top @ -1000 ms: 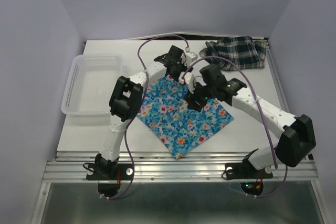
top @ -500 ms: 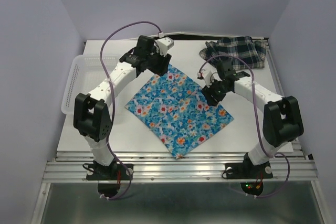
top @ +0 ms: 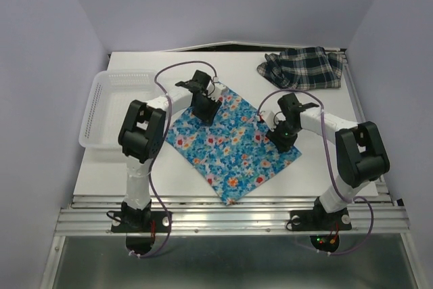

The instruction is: Fold and stack the skirts

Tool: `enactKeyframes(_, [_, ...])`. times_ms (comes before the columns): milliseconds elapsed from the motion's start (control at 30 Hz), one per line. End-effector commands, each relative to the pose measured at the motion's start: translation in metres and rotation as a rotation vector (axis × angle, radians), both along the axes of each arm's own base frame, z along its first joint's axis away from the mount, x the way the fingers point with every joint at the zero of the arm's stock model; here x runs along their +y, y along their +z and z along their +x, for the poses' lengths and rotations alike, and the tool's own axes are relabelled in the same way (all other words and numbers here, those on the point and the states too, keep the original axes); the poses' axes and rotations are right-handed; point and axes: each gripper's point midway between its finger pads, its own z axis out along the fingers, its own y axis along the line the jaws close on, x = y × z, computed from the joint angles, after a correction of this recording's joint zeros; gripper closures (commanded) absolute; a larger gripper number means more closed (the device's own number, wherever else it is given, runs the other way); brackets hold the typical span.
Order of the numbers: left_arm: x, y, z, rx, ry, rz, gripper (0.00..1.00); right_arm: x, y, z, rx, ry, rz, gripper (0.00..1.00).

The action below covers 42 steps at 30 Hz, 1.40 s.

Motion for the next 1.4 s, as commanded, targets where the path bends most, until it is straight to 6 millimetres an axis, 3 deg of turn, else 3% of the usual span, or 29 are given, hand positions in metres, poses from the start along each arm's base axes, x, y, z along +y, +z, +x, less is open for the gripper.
enactKeyframes(0, [-0.016,0.009,0.029,-0.059,-0.039,-0.001,0.49,-0.008,-0.017,-0.034,0.134,0.032,-0.019,0.58])
enactKeyframes(33, [-0.018,-0.006,0.031,-0.041,-0.045,0.019,0.50,-0.006,-0.021,-0.041,0.163,0.022,-0.007,0.59])
enactKeyframes(67, [-0.025,-0.002,0.041,-0.064,-0.048,0.010,0.49,-0.007,-0.025,-0.048,0.188,0.014,-0.005,0.59])
enactKeyframes(133, [-0.033,-0.016,0.048,-0.060,-0.055,0.021,0.49,0.007,-0.026,-0.059,0.222,0.024,0.021,0.59])
enactKeyframes(167, [-0.041,-0.006,0.060,-0.094,-0.060,0.009,0.49,0.014,-0.025,-0.061,0.223,0.025,0.035,0.59])
enactKeyframes(233, [-0.047,-0.012,0.069,-0.099,-0.067,0.015,0.48,0.031,-0.018,-0.062,0.213,0.022,0.077,0.58])
enactKeyframes(267, [-0.054,0.000,0.081,-0.134,-0.068,-0.006,0.47,0.046,-0.014,-0.064,0.203,0.051,0.097,0.58])
enactKeyframes(300, [-0.055,-0.002,0.080,-0.129,-0.072,-0.009,0.47,0.055,-0.009,-0.064,0.195,0.060,0.121,0.58])
enactKeyframes(400, [-0.064,0.043,0.104,-0.232,-0.065,-0.059,0.44,0.089,0.024,-0.059,0.163,0.065,0.257,0.54])
enactKeyframes(433, [-0.063,0.068,0.107,-0.272,-0.058,-0.081,0.42,0.094,0.033,-0.057,0.151,0.064,0.287,0.52])
enactKeyframes(500, [-0.060,0.098,0.109,-0.316,-0.048,-0.121,0.40,0.096,0.059,-0.044,0.041,0.096,0.311,0.50])
enactKeyframes(533, [-0.052,0.137,0.107,-0.365,-0.036,-0.173,0.38,0.093,0.068,-0.041,-0.019,0.136,0.306,0.48])
enactKeyframes(567, [-0.047,0.156,0.107,-0.398,-0.025,-0.204,0.37,0.086,0.072,-0.040,-0.065,0.152,0.283,0.45])
enactKeyframes(600, [-0.039,0.162,0.099,-0.399,-0.017,-0.213,0.36,0.082,0.080,-0.040,-0.110,0.173,0.279,0.44])
enactKeyframes(633, [-0.025,0.201,0.091,-0.467,-0.014,-0.249,0.34,0.077,0.098,-0.041,-0.198,0.205,0.285,0.42])
enactKeyframes(700, [-0.010,0.222,0.076,-0.507,-0.040,-0.254,0.33,0.060,0.103,-0.052,-0.252,0.321,0.230,0.41])
enactKeyframes(733, [0.000,0.234,0.054,-0.528,-0.076,-0.251,0.33,0.053,0.107,-0.062,-0.276,0.358,0.219,0.41])
enactKeyframes(800, [0.014,0.233,0.030,-0.569,-0.187,-0.184,0.33,0.040,0.101,-0.076,-0.257,0.422,0.172,0.41])
enactKeyframes(833, [0.023,0.226,0.005,-0.560,-0.230,-0.166,0.33,0.035,0.095,-0.082,-0.236,0.417,0.155,0.42])
enactKeyframes(867, [0.035,0.197,-0.015,-0.510,-0.300,-0.096,0.33,0.035,0.091,-0.088,-0.218,0.426,0.126,0.43])
enactKeyframes(933, [0.048,0.181,-0.039,-0.473,-0.366,-0.048,0.34,0.036,0.083,-0.093,-0.197,0.442,0.088,0.45])
enactKeyframes(1000, [0.063,0.177,-0.058,-0.481,-0.368,-0.023,0.35,0.032,0.070,-0.103,-0.194,0.481,0.039,0.48])
enactKeyframes(1033, [0.071,0.155,-0.069,-0.447,-0.371,-0.001,0.35,0.035,0.067,-0.100,-0.228,0.492,0.034,0.48])
enactKeyframes(1067, [0.077,0.161,-0.076,-0.481,-0.364,0.004,0.36,0.034,0.062,-0.103,-0.239,0.506,0.020,0.49])
enactKeyframes(1100, [0.083,0.148,-0.084,-0.462,-0.356,0.010,0.36,0.032,0.052,-0.106,-0.254,0.524,-0.002,0.49])
enactKeyframes(1167, [0.086,0.149,-0.096,-0.461,-0.351,-0.020,0.36,0.031,0.045,-0.107,-0.261,0.532,-0.013,0.49])
enactKeyframes(1367, [0.097,0.116,-0.126,-0.356,-0.351,-0.033,0.36,0.047,0.029,-0.105,-0.254,0.556,0.023,0.49])
